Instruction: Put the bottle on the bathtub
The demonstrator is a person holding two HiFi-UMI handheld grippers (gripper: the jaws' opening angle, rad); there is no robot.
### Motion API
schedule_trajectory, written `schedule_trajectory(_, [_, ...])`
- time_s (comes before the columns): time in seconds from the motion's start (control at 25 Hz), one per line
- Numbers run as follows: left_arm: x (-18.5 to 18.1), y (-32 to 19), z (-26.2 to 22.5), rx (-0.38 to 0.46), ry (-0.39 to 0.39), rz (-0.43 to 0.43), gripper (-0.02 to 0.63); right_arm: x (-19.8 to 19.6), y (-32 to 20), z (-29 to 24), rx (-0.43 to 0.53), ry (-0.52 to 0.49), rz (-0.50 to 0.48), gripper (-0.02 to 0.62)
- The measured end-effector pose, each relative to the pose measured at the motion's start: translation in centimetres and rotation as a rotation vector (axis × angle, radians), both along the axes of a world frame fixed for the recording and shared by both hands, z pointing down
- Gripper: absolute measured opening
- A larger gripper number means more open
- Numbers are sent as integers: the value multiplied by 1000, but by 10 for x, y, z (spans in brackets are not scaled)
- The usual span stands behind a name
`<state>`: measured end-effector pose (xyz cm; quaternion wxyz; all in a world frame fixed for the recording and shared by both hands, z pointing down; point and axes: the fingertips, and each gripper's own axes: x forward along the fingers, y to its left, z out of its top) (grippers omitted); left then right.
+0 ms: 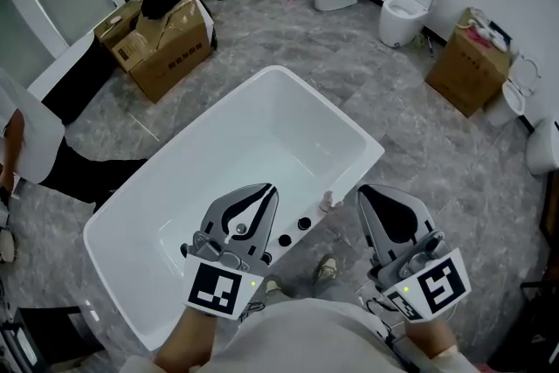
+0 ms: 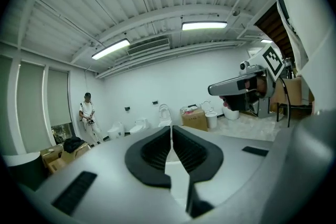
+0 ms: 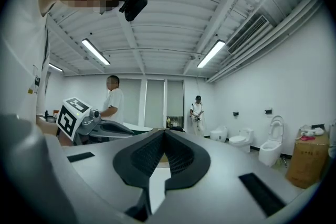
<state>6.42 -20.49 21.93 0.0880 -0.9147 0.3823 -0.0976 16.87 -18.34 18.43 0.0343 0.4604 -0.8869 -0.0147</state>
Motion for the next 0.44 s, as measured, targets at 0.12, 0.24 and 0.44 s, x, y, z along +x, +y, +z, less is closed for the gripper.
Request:
schedule_trajectory(0.12, [0,0,-6,-6,45,-3,29,-5,2,3,-5,15,-10,28])
schedule_trajectory(0.24, [0,2,-7,5,29,8,29,-6,4,3,-8,30,-13,28])
schedule_trajectory(0.44, [-6,2,-6,4,27,-3,29,-3,5,2,-11,36,2,26])
